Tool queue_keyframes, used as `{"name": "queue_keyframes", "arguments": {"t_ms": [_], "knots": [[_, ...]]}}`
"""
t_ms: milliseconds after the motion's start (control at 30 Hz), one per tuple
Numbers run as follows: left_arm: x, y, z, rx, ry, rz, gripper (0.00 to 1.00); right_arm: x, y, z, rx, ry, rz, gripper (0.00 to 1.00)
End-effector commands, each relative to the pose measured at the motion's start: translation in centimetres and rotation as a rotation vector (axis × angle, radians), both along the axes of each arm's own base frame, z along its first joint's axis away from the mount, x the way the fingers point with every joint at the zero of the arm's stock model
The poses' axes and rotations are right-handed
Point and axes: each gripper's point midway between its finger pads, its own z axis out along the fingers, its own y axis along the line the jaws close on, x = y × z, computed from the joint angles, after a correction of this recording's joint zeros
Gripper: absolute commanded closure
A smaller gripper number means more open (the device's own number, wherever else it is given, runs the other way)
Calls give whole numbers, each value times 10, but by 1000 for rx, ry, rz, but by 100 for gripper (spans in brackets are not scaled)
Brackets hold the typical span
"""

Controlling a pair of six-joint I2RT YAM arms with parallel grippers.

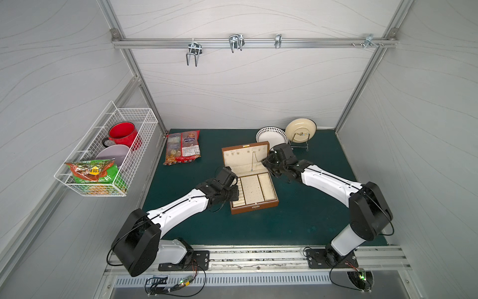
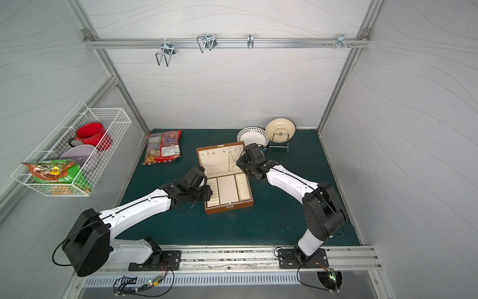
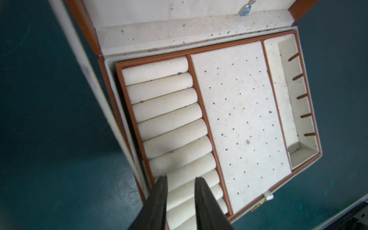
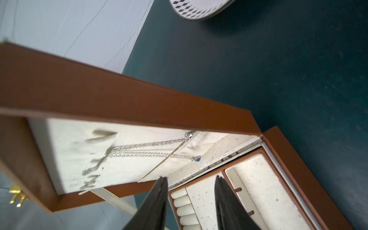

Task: Put jewelry chain into jewelry box
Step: Adjust the necklace in the storage slot.

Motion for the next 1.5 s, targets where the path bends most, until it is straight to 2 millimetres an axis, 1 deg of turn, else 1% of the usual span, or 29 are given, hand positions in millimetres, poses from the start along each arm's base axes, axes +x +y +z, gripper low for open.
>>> {"name": "queue_keyframes", "arguments": {"t_ms": [0, 100, 233, 300, 433, 500, 667, 833, 1000, 1167, 1367, 1467], "knots": [[-1, -5, 10, -20, -31, -29, 72, 6, 2, -13, 98, 52, -135, 57], [-1, -19, 12, -69, -28, -56, 73, 12, -1, -23, 111, 74, -203, 57], [1, -31, 9, -70, -30, -75, 74, 17, -8, -27, 101, 80, -265, 57], [4, -34, 8, -79, -38, -68, 74, 18, -13, -28, 81, 83, -286, 56], [6, -40, 7, -100, -49, -83, 76, 19, -13, -30, 72, 91, -275, 56], [4, -42, 3, -104, -27, -88, 76, 20, -13, -30, 55, 81, -266, 56], [-7, -38, -14, -81, 22, -87, 76, 23, -9, -34, 31, 84, -228, 55], [-14, -32, -23, -53, 50, -78, 76, 28, -7, -38, 23, 95, -237, 55], [-16, -29, -24, -48, 45, -75, 76, 33, -7, -38, 16, 88, -255, 55], [-16, -30, -23, -45, 44, -82, 76, 39, -9, -32, 33, 49, -267, 55], [-17, -31, -24, -45, 44, -85, 76, 40, -13, -31, 35, 47, -281, 56], [-18, -31, -24, -45, 45, -85, 76, 42, -16, -30, 43, 40, -297, 59]]}}
